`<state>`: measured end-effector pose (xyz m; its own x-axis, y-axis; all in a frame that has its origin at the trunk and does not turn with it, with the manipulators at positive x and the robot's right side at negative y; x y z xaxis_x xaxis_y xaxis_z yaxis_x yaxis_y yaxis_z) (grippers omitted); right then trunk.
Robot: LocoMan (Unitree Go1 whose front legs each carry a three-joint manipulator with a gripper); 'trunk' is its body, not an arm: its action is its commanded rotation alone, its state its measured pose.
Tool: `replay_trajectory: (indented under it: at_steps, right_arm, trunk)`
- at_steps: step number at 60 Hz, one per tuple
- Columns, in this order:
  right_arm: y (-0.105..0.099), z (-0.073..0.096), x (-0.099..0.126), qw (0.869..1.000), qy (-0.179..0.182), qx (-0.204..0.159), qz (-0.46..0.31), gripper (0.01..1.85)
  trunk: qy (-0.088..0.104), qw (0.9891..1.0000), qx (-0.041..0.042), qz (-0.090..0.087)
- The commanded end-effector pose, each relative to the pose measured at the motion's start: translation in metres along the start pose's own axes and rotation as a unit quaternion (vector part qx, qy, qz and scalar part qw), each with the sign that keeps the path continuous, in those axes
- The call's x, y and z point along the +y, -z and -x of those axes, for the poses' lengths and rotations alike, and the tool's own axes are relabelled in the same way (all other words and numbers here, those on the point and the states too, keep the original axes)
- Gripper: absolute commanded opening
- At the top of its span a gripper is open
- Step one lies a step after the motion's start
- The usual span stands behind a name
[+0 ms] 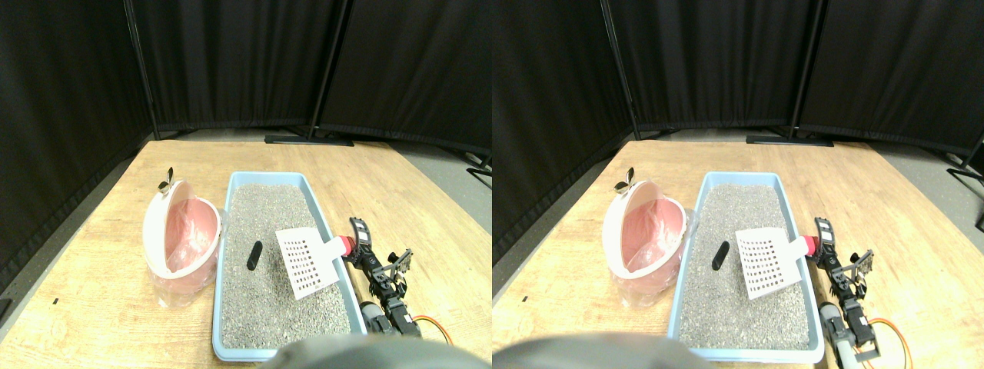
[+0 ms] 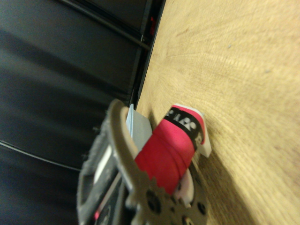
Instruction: Scoop (unimanual)
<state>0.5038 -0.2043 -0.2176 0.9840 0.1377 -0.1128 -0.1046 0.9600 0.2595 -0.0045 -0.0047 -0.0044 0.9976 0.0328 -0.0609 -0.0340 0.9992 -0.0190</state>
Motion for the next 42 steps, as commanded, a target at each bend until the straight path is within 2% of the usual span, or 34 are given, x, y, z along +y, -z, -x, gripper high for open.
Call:
replay_trajectory:
  at_steps: [1, 5, 18, 33, 42]
  right_arm:
    - [-0.006, -0.004, 0.001, 1.0, -0.012, -0.02, 0.009, 0.2]
    - [-0.006, -0.005, 0.001, 0.999, -0.027, -0.029, 0.005, 0.05]
    - [-0.01, -0.004, -0.001, 0.997, -0.048, -0.058, 0.014, 0.05]
    - [-0.02, 0.003, -0.001, 0.995, -0.052, -0.076, 0.026, 0.05]
    - [-0.037, 0.012, 0.006, 0.992, -0.053, -0.099, 0.049, 0.05]
  trunk:
    - [-0.008, 0.9999, 0.0104, 0.01]
    - [-0.008, 0.9999, 0.01, 0.01]
    - [-0.008, 0.9998, 0.0108, 0.012]
    - [-0.013, 0.9997, 0.0111, 0.017]
    - [-0.016, 0.9996, 0.012, 0.018]
